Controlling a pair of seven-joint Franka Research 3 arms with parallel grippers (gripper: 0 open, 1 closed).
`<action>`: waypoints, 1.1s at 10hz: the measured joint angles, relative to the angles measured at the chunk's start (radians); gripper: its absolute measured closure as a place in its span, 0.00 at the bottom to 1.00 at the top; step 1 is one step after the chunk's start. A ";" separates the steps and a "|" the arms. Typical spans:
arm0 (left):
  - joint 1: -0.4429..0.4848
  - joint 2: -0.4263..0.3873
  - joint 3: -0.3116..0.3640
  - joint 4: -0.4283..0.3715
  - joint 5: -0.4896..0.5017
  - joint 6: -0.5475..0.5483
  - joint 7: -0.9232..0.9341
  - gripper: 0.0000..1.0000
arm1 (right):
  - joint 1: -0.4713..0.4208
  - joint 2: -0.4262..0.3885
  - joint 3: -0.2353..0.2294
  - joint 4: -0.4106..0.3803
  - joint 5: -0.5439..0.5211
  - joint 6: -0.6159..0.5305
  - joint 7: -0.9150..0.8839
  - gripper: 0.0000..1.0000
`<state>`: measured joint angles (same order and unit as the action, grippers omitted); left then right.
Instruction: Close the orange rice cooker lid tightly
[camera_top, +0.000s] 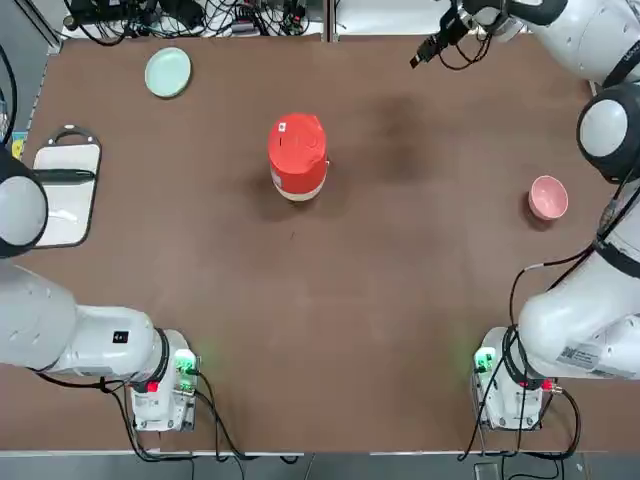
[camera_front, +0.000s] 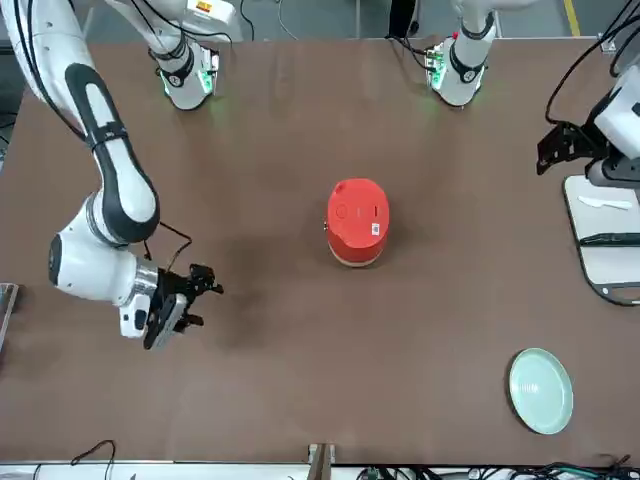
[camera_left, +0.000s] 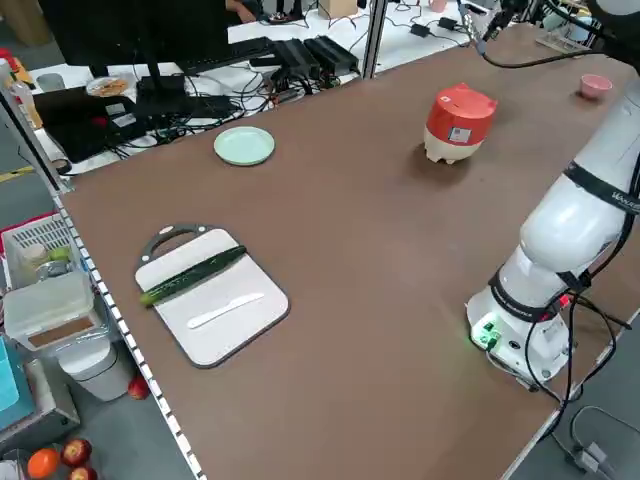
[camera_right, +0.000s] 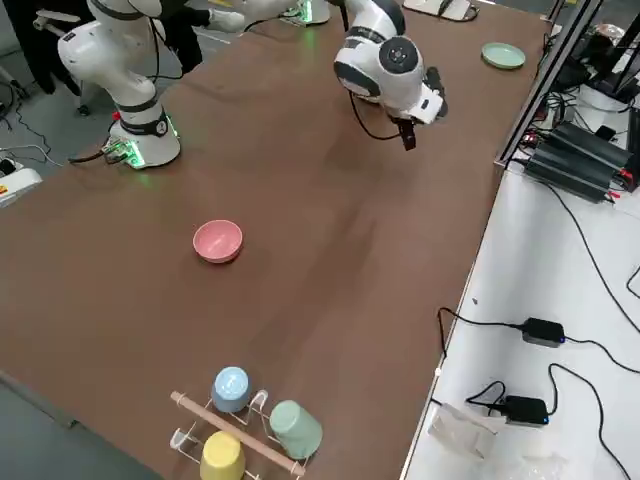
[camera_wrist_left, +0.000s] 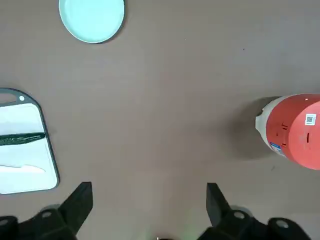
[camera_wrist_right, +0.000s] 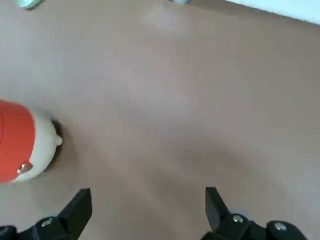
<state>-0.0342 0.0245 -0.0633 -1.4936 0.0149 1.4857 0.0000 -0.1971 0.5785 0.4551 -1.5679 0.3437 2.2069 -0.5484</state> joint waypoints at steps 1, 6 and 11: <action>0.000 0.000 0.000 0.000 0.000 0.000 0.000 0.00 | -0.003 0.000 0.009 0.017 -0.063 -0.018 0.146 0.00; 0.000 0.000 0.000 0.000 0.000 0.000 0.000 0.00 | -0.007 -0.015 0.014 0.097 -0.152 -0.161 0.367 0.00; 0.000 0.000 0.000 0.000 0.000 0.001 0.000 0.00 | -0.022 -0.025 0.010 0.250 -0.253 -0.565 0.376 0.00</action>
<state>-0.0339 0.0245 -0.0632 -1.4931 0.0149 1.4863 0.0000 -0.2190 0.5539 0.4648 -1.3177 0.0909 1.6422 -0.1725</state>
